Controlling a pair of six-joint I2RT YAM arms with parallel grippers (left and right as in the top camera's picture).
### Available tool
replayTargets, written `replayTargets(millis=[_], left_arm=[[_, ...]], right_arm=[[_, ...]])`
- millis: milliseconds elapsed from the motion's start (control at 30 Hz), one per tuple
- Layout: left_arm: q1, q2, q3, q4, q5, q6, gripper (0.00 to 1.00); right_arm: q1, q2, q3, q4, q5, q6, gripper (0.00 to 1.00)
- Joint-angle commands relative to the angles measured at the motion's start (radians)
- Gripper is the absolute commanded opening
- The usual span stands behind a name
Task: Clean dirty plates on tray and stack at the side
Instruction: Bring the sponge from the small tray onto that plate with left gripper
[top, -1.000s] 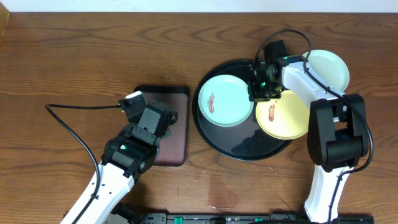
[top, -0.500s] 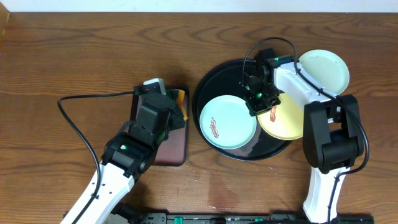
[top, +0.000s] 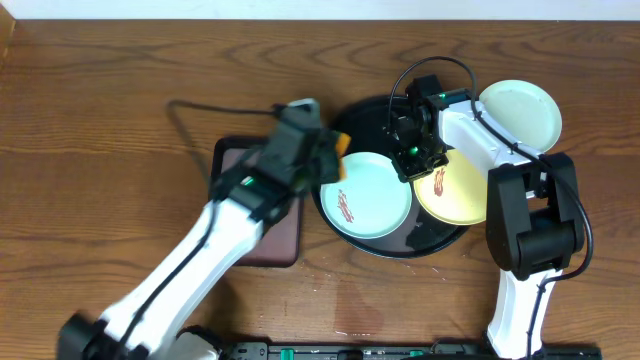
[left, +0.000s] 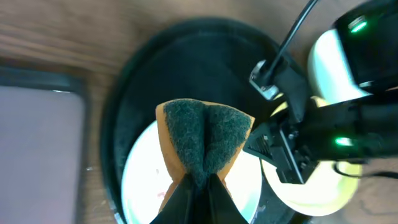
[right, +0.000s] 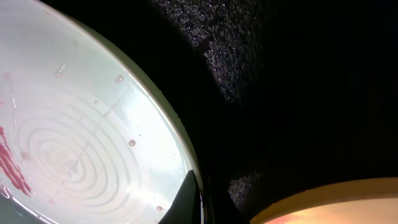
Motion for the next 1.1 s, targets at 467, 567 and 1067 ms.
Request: replayTargets(millis=[467,567,1067], left_arm=[[-0.108,0.365,0.027,0.063,-0.098,-0.53,0.07],[-0.145,0.387,0.027,0.081,-0.148,-0.526,0.07],[-0.218,0.566,0.014,-0.04,-0.268,-0.527,0.07]], right_arm=[[0.009,-0.011,0.009,0.04,0.02,0.046,0.01],[0.009,-0.011,0.009,0.04,0.02,0.046,0.01],[0.009,-0.011,0.002,0.04,0.021,0.045,0.01]])
